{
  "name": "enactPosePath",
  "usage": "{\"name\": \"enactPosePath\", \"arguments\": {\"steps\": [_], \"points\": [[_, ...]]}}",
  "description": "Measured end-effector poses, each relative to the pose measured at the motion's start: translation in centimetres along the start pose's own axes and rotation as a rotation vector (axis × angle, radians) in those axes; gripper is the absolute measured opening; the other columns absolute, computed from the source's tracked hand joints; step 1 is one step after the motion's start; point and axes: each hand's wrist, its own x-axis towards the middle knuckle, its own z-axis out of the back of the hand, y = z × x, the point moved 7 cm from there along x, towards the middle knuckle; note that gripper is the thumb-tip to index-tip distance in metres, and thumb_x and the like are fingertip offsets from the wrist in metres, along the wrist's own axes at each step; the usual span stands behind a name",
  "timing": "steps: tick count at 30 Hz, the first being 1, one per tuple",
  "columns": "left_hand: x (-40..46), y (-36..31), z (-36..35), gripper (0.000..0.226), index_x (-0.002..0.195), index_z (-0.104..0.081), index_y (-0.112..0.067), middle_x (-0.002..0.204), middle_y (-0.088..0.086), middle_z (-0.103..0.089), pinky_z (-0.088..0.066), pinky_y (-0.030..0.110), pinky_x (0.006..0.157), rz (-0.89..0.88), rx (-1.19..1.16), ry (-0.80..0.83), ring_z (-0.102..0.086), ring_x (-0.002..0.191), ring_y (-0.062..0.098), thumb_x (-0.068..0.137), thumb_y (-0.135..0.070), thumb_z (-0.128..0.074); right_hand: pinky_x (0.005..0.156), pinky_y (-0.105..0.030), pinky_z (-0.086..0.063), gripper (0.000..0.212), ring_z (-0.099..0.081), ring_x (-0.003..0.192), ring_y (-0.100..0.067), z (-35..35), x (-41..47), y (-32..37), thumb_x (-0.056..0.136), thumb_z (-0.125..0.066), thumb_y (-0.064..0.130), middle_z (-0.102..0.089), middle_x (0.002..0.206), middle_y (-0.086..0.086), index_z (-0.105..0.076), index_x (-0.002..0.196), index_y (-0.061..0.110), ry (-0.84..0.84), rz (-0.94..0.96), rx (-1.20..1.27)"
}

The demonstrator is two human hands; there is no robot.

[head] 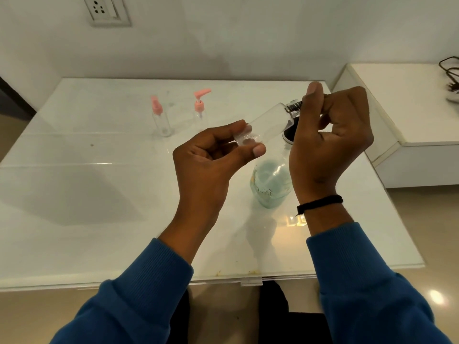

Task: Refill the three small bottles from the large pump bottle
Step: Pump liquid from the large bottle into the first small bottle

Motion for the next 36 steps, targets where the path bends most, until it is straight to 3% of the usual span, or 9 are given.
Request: {"name": "enactPosePath", "arguments": {"steps": [6, 10, 25, 32, 36], "points": [[0.0, 0.1, 0.0, 0.039, 0.106, -0.075, -0.006, 0.098, 0.004, -0.079, -0.060, 0.026, 0.079, 0.001, -0.030, 0.001, -0.077, 0.090, 0.018, 0.070, 0.005, -0.085, 0.055, -0.025, -0.033, 0.039, -0.041, 0.062, -0.015, -0.1, 0.3, 0.2, 0.097, -0.067, 0.009, -0.054, 0.062, -0.011, -0.058, 0.060, 0.000, -0.005, 0.016, 0.004], [0.0, 0.0, 0.0, 0.039, 0.105, -0.076, -0.009, 0.098, 0.002, -0.079, -0.061, 0.029, 0.082, 0.000, 0.005, -0.005, -0.076, 0.091, 0.020, 0.069, 0.001, -0.087, 0.055, -0.032, -0.037, 0.038, -0.041, 0.062, -0.014, 0.0, -0.3, -0.1, 0.097, -0.066, 0.008, -0.055, 0.063, -0.012, -0.059, 0.061, -0.001, -0.009, -0.013, 0.015], [0.1, 0.1, 0.1, 0.041, 0.108, -0.075, -0.008, 0.102, 0.005, -0.079, -0.061, 0.034, 0.085, -0.013, 0.005, 0.002, -0.076, 0.093, 0.022, 0.070, 0.000, -0.087, 0.058, -0.018, -0.032, 0.040, -0.039, 0.064, -0.008, 0.1, 0.6, 0.7, 0.096, -0.067, 0.007, -0.052, 0.062, -0.012, -0.056, 0.058, 0.003, -0.009, 0.014, 0.048], [0.1, 0.2, 0.2, 0.041, 0.107, -0.076, -0.011, 0.102, 0.002, -0.079, -0.062, 0.037, 0.085, -0.022, 0.042, -0.005, -0.075, 0.093, 0.023, 0.069, -0.005, -0.089, 0.056, -0.026, -0.034, 0.040, -0.039, 0.063, -0.009, 0.0, 0.2, 0.5, 0.097, -0.067, 0.009, -0.053, 0.063, -0.012, -0.057, 0.059, 0.001, -0.005, 0.008, 0.004], [0.1, 0.1, 0.0, 0.040, 0.107, -0.076, -0.012, 0.102, 0.001, -0.079, -0.062, 0.034, 0.084, -0.030, 0.037, 0.001, -0.076, 0.092, 0.023, 0.070, -0.006, -0.088, 0.059, -0.041, -0.045, 0.038, -0.051, 0.064, -0.024, 0.1, 0.5, 1.0, 0.098, -0.066, 0.011, -0.056, 0.067, -0.008, -0.061, 0.062, 0.001, -0.017, 0.052, -0.018]]}}
